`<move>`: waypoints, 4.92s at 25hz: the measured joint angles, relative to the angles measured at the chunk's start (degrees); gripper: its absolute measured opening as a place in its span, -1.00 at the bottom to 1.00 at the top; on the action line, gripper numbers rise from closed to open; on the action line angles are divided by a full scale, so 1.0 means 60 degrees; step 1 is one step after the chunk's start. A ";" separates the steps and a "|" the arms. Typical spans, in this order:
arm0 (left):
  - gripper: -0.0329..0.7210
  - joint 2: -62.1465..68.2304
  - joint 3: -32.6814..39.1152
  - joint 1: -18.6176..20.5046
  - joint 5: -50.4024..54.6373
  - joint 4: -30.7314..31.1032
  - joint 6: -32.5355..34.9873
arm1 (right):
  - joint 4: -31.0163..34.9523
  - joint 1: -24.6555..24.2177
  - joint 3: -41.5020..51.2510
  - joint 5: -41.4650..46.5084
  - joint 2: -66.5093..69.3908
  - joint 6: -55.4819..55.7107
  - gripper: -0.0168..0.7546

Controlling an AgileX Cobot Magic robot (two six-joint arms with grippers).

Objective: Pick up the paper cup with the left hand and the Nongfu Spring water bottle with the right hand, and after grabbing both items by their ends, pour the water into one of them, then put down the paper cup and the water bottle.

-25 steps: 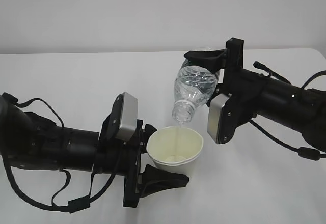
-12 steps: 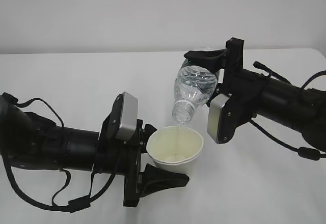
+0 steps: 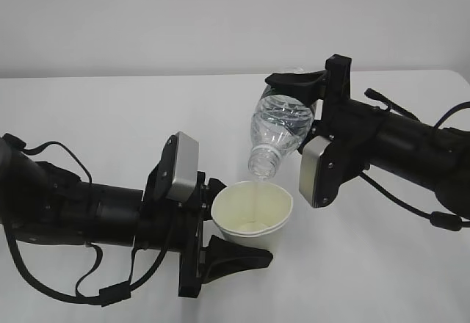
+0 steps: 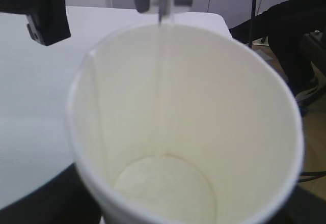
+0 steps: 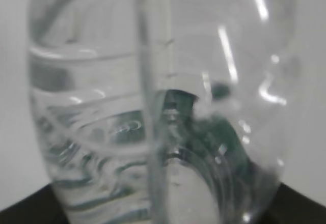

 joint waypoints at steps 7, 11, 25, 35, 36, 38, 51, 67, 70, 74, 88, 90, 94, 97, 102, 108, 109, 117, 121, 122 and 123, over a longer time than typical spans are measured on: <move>0.40 0.0000 0.0000 0.0000 0.0000 -0.0072 0.0000 | 0.0000 0.0000 0.0000 0.0000 0.0000 -0.0061 0.20; 0.40 0.0000 0.0000 0.0000 0.0000 -0.0072 0.0000 | 0.0000 0.0000 0.0000 0.0000 0.0000 -0.0080 0.20; 0.40 0.0000 0.0000 0.0000 0.0000 -0.0109 0.0000 | 0.0000 0.0000 0.0000 0.0000 0.0000 -0.0095 0.20; 0.40 0.0000 0.0000 0.0000 0.0000 -0.0202 0.0000 | 0.0000 0.0000 0.0000 -0.0016 0.0000 -0.0095 0.20; 0.40 0.0000 0.0000 0.0000 0.0000 -0.0216 0.0000 | 0.0000 0.0000 0.0000 -0.0016 0.0000 -0.0095 0.20; 0.40 0.0000 0.0000 0.0000 0.0000 -0.0216 0.0000 | 0.0000 0.0000 0.0000 -0.0016 0.0000 -0.0095 0.20; 0.40 0.0000 0.0000 0.0000 0.0000 -0.0259 -0.0148 | 0.0016 0.0000 0.0000 -0.0016 0.0000 -0.0095 0.20; 0.40 0.0000 0.0000 0.0000 0.0000 -0.0019 -0.0242 | 0.0020 0.0000 0.0000 -0.0016 0.0000 -0.0137 0.20; 0.40 0.0000 0.0000 0.0000 0.0000 0.0024 -0.0242 | 0.0056 0.0000 0.0000 -0.0033 0.0000 -0.0257 0.20; 0.40 0.0000 0.0000 0.0000 0.0000 0.0044 -0.0242 | 0.0056 0.0000 0.0000 -0.0033 0.0000 -0.0322 0.20; 0.40 0.0000 0.0000 0.0000 0.0017 0.0044 -0.0242 | 0.0073 0.0000 0.0000 -0.0033 0.0000 -0.0340 0.20; 0.40 0.0000 0.0000 0.0000 0.0017 0.0044 -0.0242 | 0.0073 0.0000 0.0000 -0.0033 0.0000 -0.0340 0.20; 0.40 0.0000 0.0000 0.0000 0.0017 0.0044 -0.0242 | 0.0073 0.0000 0.0000 -0.0033 0.0000 -0.0375 0.20; 0.40 0.0000 0.0000 0.0000 0.0034 0.0062 -0.0242 | 0.0073 0.0000 0.0000 -0.0033 0.0000 -0.0411 0.20; 0.39 0.0000 0.0000 -0.0017 0.0034 0.0157 -0.0242 | 0.0073 0.0000 0.0000 -0.0033 0.0000 -0.0434 0.20; 0.39 0.0000 0.0000 -0.0015 0.0047 0.0214 -0.0242 | 0.0073 0.0000 0.0000 -0.0033 0.0000 -0.0456 0.20; 0.39 0.0000 0.0000 -0.0015 0.0056 0.0237 -0.0242 | 0.0073 0.0000 0.0000 -0.0033 0.0000 -0.0479 0.20; 0.39 0.0000 0.0000 -0.0015 0.0344 0.0288 -0.0242 | 0.0073 0.0000 0.0000 -0.0033 0.0000 -0.0532 0.20; 0.39 0.0000 0.0000 -0.0015 0.0344 0.0326 -0.0242 | 0.0073 0.0000 0.0000 -0.0033 0.0000 -0.0532 0.20; 0.39 0.0000 0.0000 -0.0015 0.0344 0.0326 -0.0242 | 0.0073 0.0000 0.0000 -0.0033 0.0000 -0.0532 0.20; 0.39 0.0000 0.0000 -0.0015 0.0344 0.0326 -0.0242 | 0.0073 0.0000 0.0000 -0.0033 0.0000 -0.0532 0.20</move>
